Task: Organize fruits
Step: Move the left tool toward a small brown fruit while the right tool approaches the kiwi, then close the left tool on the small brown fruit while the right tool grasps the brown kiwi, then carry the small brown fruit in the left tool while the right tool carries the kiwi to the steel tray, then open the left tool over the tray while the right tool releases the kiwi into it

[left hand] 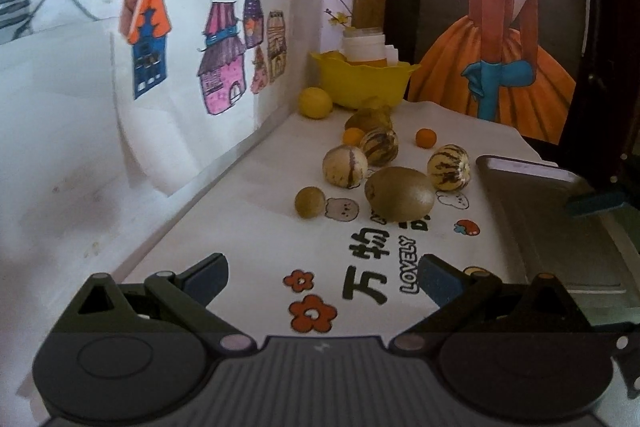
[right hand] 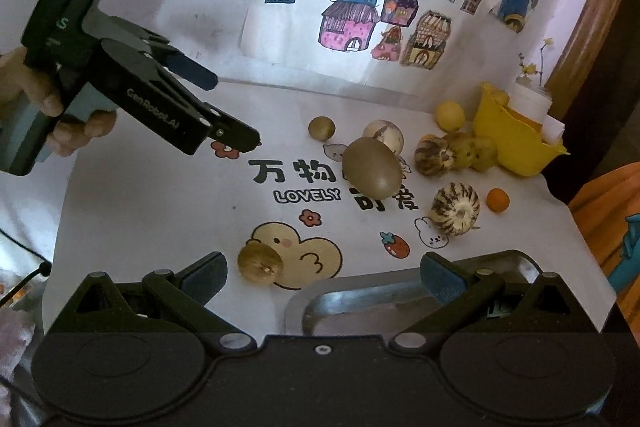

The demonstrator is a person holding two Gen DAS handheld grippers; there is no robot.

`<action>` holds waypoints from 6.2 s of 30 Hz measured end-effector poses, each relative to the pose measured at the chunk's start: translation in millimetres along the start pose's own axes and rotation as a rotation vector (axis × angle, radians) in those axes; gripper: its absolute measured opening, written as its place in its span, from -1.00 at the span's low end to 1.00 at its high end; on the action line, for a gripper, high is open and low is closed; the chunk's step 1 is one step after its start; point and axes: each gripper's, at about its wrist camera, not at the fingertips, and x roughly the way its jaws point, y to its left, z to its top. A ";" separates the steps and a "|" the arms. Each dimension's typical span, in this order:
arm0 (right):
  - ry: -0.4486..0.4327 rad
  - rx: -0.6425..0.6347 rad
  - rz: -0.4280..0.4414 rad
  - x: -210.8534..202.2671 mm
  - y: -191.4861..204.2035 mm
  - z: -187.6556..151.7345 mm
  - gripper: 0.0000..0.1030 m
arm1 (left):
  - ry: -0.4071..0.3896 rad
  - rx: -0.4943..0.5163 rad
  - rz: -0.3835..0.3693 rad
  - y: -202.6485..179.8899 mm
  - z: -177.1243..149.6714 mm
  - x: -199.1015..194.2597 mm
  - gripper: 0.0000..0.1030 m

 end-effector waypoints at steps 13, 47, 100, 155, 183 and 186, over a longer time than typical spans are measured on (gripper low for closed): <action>-0.037 -0.041 0.084 4.1 -67.4 22.8 0.99 | -0.032 0.029 -0.149 -25.0 -12.8 -10.7 0.99; 0.065 0.067 0.280 135.8 -90.7 51.9 0.62 | 0.070 0.135 -0.247 -78.7 -35.6 6.3 0.04; -0.137 0.403 0.314 74.7 -131.4 28.8 0.17 | 0.034 -0.120 -0.052 -58.9 2.6 16.8 -0.45; -0.040 0.499 -0.333 21.3 -217.3 -138.9 0.18 | 0.183 -0.051 -0.293 -203.5 80.8 210.5 -0.45; -0.155 0.559 -0.308 -56.5 -157.7 -121.5 0.90 | 0.069 -0.246 -0.244 -154.9 70.8 85.1 0.99; -0.174 0.574 -0.302 -69.7 -142.7 -118.1 0.96 | 0.062 -0.245 -0.202 -149.0 65.9 64.9 0.99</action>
